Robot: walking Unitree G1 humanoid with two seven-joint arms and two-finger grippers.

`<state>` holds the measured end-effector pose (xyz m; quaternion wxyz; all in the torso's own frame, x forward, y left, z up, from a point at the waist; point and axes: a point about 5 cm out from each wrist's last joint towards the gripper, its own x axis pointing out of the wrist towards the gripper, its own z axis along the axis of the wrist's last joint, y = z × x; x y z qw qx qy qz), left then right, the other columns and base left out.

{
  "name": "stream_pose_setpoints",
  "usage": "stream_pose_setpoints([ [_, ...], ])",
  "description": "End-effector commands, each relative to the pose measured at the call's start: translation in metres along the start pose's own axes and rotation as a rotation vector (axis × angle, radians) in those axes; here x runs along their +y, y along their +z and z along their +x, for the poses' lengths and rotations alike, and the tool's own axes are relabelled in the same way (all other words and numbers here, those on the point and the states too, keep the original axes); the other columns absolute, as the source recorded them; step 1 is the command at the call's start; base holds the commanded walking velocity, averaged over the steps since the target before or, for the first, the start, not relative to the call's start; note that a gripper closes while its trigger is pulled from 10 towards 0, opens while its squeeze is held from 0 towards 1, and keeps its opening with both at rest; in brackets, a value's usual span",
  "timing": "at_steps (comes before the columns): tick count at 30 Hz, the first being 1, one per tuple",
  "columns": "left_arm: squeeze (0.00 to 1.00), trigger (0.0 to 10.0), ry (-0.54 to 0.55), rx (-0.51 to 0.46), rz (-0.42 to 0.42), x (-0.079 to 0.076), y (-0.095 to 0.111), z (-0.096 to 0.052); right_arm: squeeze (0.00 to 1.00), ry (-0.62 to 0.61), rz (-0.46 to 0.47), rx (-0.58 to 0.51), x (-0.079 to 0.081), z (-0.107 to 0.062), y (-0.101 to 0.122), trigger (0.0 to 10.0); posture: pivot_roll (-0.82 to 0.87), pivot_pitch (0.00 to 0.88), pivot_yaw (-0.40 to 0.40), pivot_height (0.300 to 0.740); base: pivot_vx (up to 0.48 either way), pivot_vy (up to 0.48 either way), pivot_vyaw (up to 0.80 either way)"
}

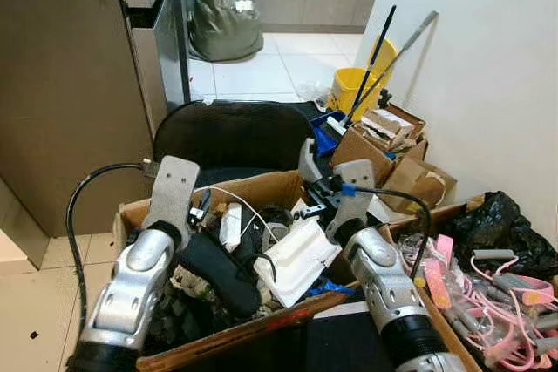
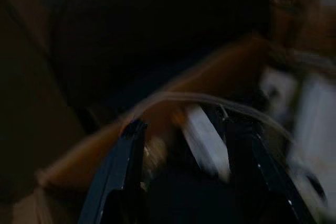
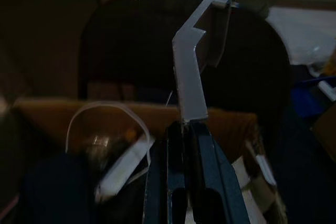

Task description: Picking trash to rubbish bin

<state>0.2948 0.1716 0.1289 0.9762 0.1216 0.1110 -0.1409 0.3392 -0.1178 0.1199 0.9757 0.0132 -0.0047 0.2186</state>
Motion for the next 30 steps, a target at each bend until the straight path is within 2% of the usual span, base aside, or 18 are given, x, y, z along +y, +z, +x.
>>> stream_pose_setpoints([
  [1, 0.00, 10.0, -0.109, 0.048, -0.001, -0.006, -0.007, -0.005, 0.00, 0.038, -0.015, 0.062, 0.001, 0.001, -0.008, 10.0, -0.03, 0.079, -0.064, 0.740, 0.000, 0.000, 0.00],
  [4, 0.00, 10.0, -0.201, 0.104, -0.010, -0.006, -0.011, -0.014, 0.00, 0.109, -0.058, 0.124, 0.005, 0.005, -0.012, 10.0, -0.03, 0.082, -0.068, 0.740, 0.000, 0.000, 0.00],
  [5, 0.00, 10.0, -0.201, 0.104, -0.010, -0.006, -0.011, -0.014, 0.00, 0.109, -0.058, 0.124, 0.005, 0.005, -0.012, 10.0, -0.03, 0.082, -0.068, 0.740, 0.000, 0.000, 0.00],
  [6, 0.00, 10.0, -0.281, 0.135, -0.025, -0.009, -0.013, -0.020, 0.00, 0.180, -0.076, 0.165, 0.010, 0.008, -0.014, 10.0, -0.02, 0.081, -0.071, 0.740, 0.000, 0.000, 0.00],
  [11, 0.00, 10.0, -0.356, 0.166, -0.005, -0.015, -0.012, -0.026, 0.00, 0.248, -0.104, 0.226, 0.016, 0.011, -0.017, 10.0, -0.02, 0.082, -0.072, 0.740, 0.000, 0.000, 0.00],
  [12, 0.00, 10.0, -0.373, 0.174, 0.002, -0.016, -0.012, -0.028, 0.04, 0.262, -0.101, 0.238, 0.016, 0.011, -0.018, 10.0, -0.02, 0.080, -0.073, 0.740, 0.000, 0.000, 0.00],
  [13, 0.00, 10.0, -0.383, 0.177, 0.004, -0.018, -0.012, -0.029, 0.75, 0.273, -0.063, 0.235, 0.018, 0.013, -0.017, 10.0, -0.02, 0.081, -0.073, 0.740, 0.000, 0.000, 0.00],
  [14, 0.00, 10.0, -0.388, 0.178, 0.005, -0.019, -0.011, -0.029, 1.00, 0.279, -0.033, 0.230, 0.019, 0.014, -0.016, 10.0, -0.02, 0.081, -0.073, 0.740, 0.000, 0.000, 0.00],
  [17, 0.00, 10.0, -0.393, 0.184, 0.004, -0.020, -0.012, -0.029, 1.00, 0.260, -0.011, 0.192, 0.019, 0.016, -0.012, 10.0, -0.02, 0.082, -0.074, 0.740, 0.000, 0.000, 0.00],
  [21, 0.00, 10.0, -0.397, 0.193, 0.003, -0.019, -0.012, -0.030, 1.00, 0.206, -0.033, 0.177, 0.015, 0.018, -0.009, 10.0, -0.02, 0.082, -0.075, 0.740, 0.000, 0.000, 0.00],
  [22, 0.00, 10.0, -0.392, 0.193, 0.010, -0.018, -0.011, -0.029, 0.71, 0.143, -0.016, 0.181, 0.008, 0.019, -0.009, 10.0, -0.02, 0.081, -0.074, 0.740, 0.000, 0.000, 0.00],
  [23, 0.00, 10.0, -0.392, 0.193, 0.010, -0.018, -0.011, -0.029, 0.71, 0.143, -0.016, 0.181, 0.008, 0.019, -0.009, 10.0, -0.02, 0.081, -0.074, 0.740, 0.000, 0.000, 0.00],
  [24, 0.00, 10.0, -0.390, 0.189, 0.016, -0.018, -0.011, -0.029, 0.00, 0.059, -0.015, 0.192, -0.003, 0.018, -0.009, 10.0, -0.02, 0.079, -0.073, 0.740, 0.000, 0.000, 0.00],
  [25, 0.00, 10.0, -0.333, 0.160, 0.023, -0.014, -0.008, -0.025, 0.00, -0.072, 0.001, 0.174, -0.018, 0.015, -0.008, 10.0, -0.02, 0.077, -0.070, 0.740, 0.000, 0.000, 0.00],
  [27, 0.00, 10.0, -0.333, 0.160, 0.023, -0.014, -0.008, -0.025, 0.00, -0.072, 0.001, 0.174, -0.018, 0.015, -0.008, 10.0, -0.02, 0.077, -0.070, 0.740, 0.000, 0.000, 0.00],
  [28, 0.00, 10.0, -0.127, 0.088, 0.009, 0.001, 0.000, -0.011, 0.00, -0.273, 0.050, 0.131, -0.044, 0.003, -0.007, 10.0, -0.02, 0.074, -0.069, 0.740, 0.000, 0.000, 0.00],
  [29, 0.00, 10.0, -0.127, 0.088, 0.009, 0.001, 0.000, -0.011, 0.00, -0.273, 0.050, 0.131, -0.044, 0.003, -0.007, 10.0, -0.02, 0.074, -0.069, 0.740, 0.000, 0.000, 0.00],
  [30, 0.00, 10.0, -0.055, 0.069, -0.008, 0.006, 0.002, -0.007, 0.00, -0.318, 0.063, 0.112, -0.050, -0.002, -0.007, 10.0, -0.02, 0.074, -0.069, 0.740, 0.000, 0.000, 0.00],
])
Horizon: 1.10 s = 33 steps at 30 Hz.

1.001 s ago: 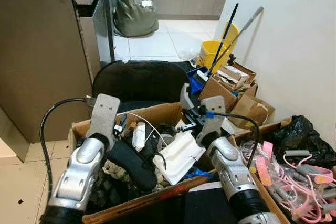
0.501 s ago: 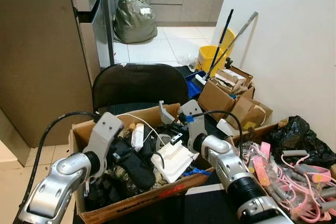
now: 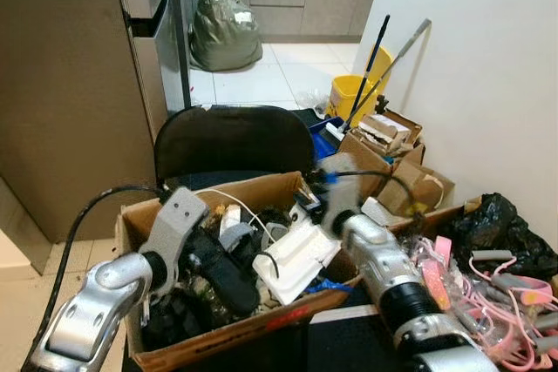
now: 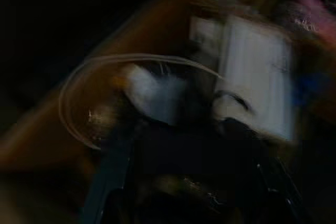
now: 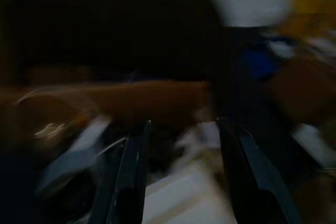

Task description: Picking trash to rubbish bin

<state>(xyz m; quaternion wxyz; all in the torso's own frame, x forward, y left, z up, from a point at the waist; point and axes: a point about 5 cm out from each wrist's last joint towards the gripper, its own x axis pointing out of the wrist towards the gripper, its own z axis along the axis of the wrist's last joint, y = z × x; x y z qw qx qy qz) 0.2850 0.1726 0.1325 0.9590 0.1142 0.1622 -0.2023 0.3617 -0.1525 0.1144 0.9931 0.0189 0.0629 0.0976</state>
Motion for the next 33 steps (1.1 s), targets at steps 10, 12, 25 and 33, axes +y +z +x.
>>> stream_pose_setpoints([
  [10, 0.00, 10.0, 0.170, -0.141, -0.049, -0.012, 0.009, 0.021, 0.00, -0.327, 0.110, -0.031, -0.048, -0.043, -0.031, 10.0, -0.05, 0.049, -0.055, 0.740, 0.000, 0.000, -0.32],
  [12, 0.00, 10.0, 0.198, -0.151, 0.001, -0.013, 0.011, 0.023, 0.00, -0.341, 0.108, -0.023, -0.047, -0.048, -0.037, 10.0, -0.06, 0.044, -0.043, 0.740, 0.000, 0.000, -0.80],
  [25, 0.00, 10.0, 0.214, -0.153, 0.042, -0.015, 0.005, 0.037, 0.00, -0.373, 0.054, -0.064, -0.034, -0.062, -0.040, 10.0, -0.06, 0.026, -0.029, 0.740, 0.000, 0.000, -0.80],
  [33, 0.00, 10.0, 0.217, -0.149, 0.084, -0.015, 0.003, 0.042, 0.00, -0.407, 0.062, -0.035, -0.035, -0.065, -0.044, 10.0, -0.06, 0.030, -0.023, 0.740, 0.000, 0.000, -0.80],
])
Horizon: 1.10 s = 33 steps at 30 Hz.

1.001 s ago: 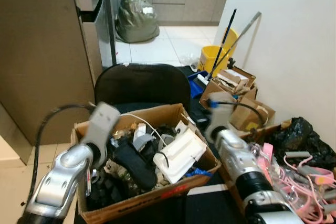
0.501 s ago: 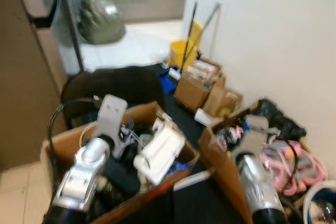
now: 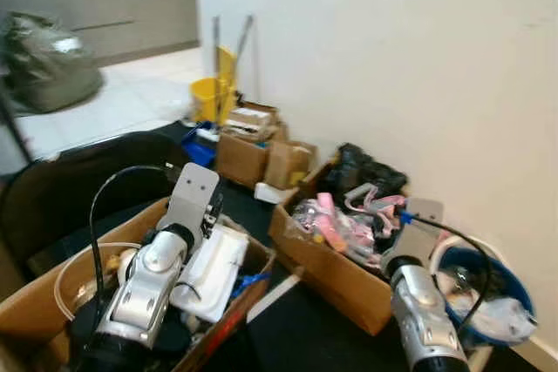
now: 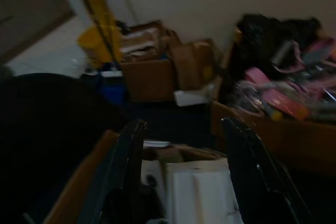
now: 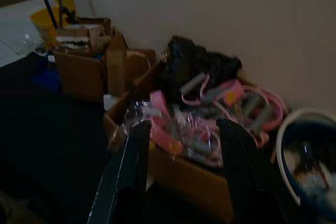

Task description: Picking trash to rubbish bin

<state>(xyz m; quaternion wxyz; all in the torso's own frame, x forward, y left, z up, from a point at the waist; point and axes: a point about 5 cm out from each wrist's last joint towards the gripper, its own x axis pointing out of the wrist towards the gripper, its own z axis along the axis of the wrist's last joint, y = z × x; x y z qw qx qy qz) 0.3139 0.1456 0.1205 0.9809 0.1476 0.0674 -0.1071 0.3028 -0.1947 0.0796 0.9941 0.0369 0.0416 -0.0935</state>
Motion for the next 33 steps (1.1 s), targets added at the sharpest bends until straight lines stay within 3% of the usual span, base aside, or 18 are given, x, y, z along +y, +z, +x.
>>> stream_pose_setpoints([
  [1, 0.00, 10.0, -0.010, 0.000, 0.022, -0.001, -0.001, 0.003, 0.00, -0.036, 0.007, 0.019, -0.005, -0.003, -0.003, 10.0, -0.06, 0.031, -0.013, 0.740, 0.000, 0.000, -0.80],
  [9, 0.00, 10.0, -0.023, -0.009, 0.057, 0.005, 0.002, 0.007, 0.00, -0.099, 0.058, 0.032, -0.009, -0.009, -0.012, 10.0, -0.05, 0.030, 0.058, 0.740, 0.000, 0.000, -0.80],
  [16, 0.00, 10.0, 0.055, -0.025, 0.004, 0.018, 0.005, 0.009, 0.00, -0.133, 0.084, 0.049, -0.009, -0.011, -0.017, 10.0, -0.06, 0.015, 0.099, 0.740, 0.000, 0.000, -0.80],
  [24, 0.00, 10.0, 0.143, 0.014, 0.010, 0.031, -0.002, 0.011, 0.00, -0.120, 0.065, 0.029, -0.009, -0.008, -0.010, 10.0, -0.06, 0.019, 0.077, 0.740, 0.000, 0.000, -0.80],
  [33, 0.00, 10.0, 0.159, -0.022, 0.000, 0.030, 0.001, 0.011, 0.00, -0.113, 0.053, 0.025, -0.013, -0.005, -0.006, 10.0, -0.07, 0.027, 0.051, 0.740, 0.000, 0.000, -0.80],
])
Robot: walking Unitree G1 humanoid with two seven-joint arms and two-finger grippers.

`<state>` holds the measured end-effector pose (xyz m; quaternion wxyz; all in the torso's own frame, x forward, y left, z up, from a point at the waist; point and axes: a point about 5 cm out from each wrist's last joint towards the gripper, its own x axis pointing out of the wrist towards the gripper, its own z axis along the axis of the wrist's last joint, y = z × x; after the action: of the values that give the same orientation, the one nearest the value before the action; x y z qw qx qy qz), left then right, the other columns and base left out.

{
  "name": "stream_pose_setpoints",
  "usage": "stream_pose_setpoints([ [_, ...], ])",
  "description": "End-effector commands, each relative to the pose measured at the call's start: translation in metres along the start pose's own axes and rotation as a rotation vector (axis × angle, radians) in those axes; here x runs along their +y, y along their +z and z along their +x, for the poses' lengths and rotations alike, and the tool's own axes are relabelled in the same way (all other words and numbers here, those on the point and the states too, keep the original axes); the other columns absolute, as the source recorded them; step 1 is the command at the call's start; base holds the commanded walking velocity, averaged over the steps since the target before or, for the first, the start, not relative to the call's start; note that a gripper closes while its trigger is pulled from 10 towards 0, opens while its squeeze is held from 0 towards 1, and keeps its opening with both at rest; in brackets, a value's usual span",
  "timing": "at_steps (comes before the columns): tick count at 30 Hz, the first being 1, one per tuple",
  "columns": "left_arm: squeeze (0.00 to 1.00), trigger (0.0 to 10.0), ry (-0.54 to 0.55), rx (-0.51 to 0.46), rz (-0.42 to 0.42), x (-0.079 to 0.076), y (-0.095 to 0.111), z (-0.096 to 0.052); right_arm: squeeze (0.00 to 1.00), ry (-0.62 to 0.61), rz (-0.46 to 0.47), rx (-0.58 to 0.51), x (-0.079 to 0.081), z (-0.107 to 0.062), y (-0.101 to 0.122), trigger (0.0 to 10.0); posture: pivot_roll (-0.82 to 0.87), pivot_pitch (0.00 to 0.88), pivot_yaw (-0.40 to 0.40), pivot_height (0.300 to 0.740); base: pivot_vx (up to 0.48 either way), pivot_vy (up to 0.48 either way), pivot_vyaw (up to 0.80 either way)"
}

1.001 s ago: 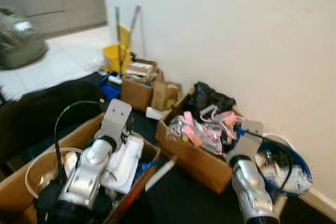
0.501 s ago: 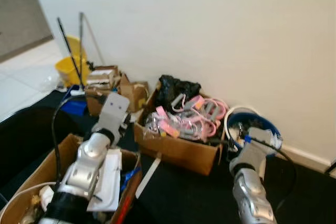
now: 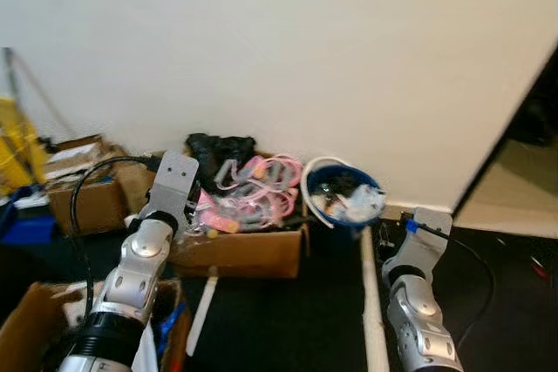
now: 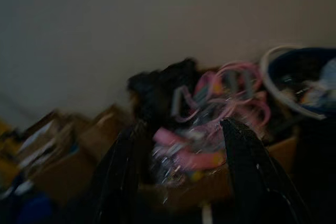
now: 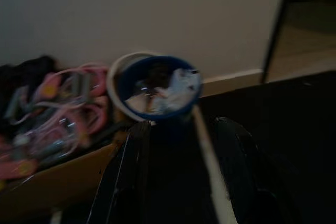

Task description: Picking trash to rubbish bin

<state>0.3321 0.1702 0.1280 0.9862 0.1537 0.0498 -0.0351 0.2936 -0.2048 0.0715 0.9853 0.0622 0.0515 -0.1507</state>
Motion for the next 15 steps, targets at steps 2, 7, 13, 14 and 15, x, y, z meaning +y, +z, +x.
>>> stream_pose_setpoints([
  [2, 0.00, 10.0, 0.026, -0.002, -0.041, 0.0020, -0.0013, -0.0001, 0.00, 0.003, 0.000, 0.002, 0.0010, 0.0023, 0.0028, 10.0, -0.08, 0.035, 0.047, 0.740, 0.000, 0.000, -0.80],
  [7, 0.00, 10.0, 0.033, -0.003, -0.037, 0.0037, -0.0018, 0.0010, 0.00, 0.005, 0.005, 0.001, 0.0027, 0.0020, 0.0037, 10.0, -0.08, 0.043, 0.042, 0.740, 0.000, 0.000, -0.80],
  [13, 0.00, 10.0, 0.032, 0.020, -0.056, 0.0010, -0.0052, 0.0011, 0.00, 0.023, 0.003, 0.018, 0.0041, 0.0006, 0.0012, 10.0, -0.08, 0.048, 0.037, 0.740, 0.000, 0.000, -0.80],
  [14, 0.00, 10.0, 0.022, 0.013, -0.055, -0.0010, -0.0047, 0.0006, 0.00, 0.023, 0.005, 0.018, 0.0046, 0.0006, 0.0014, 10.0, -0.08, 0.050, 0.038, 0.740, 0.000, 0.000, -0.80],
  [15, 0.00, 10.0, 0.014, 0.006, -0.050, -0.0022, -0.0040, 0.0003, 0.00, 0.021, 0.008, 0.016, 0.0048, 0.0005, 0.0020, 10.0, -0.08, 0.053, 0.042, 0.740, 0.000, 0.000, -0.80],
])
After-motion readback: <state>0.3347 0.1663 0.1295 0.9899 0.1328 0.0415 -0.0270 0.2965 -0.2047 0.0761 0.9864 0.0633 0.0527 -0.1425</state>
